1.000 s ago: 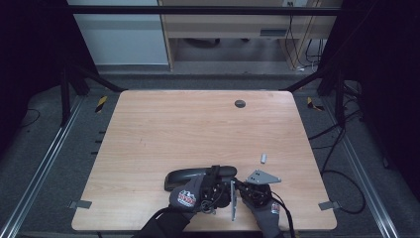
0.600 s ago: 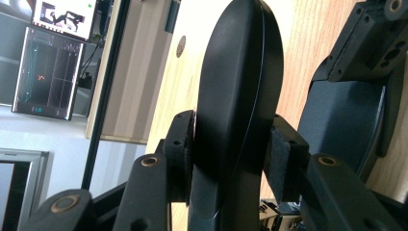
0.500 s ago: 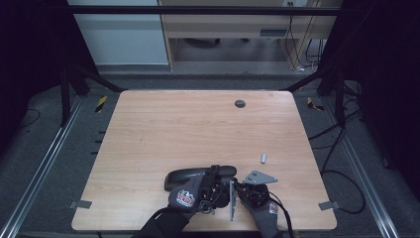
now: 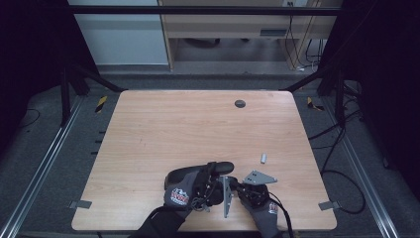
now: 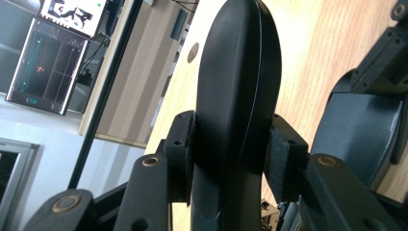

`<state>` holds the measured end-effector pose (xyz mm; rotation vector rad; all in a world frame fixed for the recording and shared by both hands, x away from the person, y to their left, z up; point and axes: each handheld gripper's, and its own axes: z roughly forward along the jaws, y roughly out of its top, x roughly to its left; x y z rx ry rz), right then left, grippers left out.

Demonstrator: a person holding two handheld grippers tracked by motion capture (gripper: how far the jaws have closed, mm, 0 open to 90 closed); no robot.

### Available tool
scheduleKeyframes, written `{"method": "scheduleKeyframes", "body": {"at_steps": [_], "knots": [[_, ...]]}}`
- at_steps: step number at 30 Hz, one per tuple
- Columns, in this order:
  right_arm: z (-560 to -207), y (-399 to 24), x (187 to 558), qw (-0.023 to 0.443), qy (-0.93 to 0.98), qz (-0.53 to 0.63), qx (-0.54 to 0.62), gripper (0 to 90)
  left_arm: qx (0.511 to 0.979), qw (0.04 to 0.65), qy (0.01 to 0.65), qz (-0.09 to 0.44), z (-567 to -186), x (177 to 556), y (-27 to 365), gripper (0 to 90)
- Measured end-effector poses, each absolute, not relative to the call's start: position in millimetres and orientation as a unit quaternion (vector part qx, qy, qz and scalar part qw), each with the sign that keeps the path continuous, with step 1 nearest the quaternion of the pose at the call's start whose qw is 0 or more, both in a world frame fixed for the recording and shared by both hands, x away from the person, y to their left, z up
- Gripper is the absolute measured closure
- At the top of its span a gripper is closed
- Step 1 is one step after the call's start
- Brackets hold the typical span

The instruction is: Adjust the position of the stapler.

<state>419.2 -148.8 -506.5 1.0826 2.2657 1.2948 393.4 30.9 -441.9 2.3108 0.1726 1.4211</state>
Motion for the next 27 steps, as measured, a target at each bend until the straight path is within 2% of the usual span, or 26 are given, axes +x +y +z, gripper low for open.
{"method": "scheduleKeyframes", "body": {"at_steps": [27], "knots": [[-506.2,-146.0,420.2,0.156,0.793,0.452,0.376,90.0,0.812,0.29,0.12,0.492,-415.8,395.1,60.5,59.3]]}}
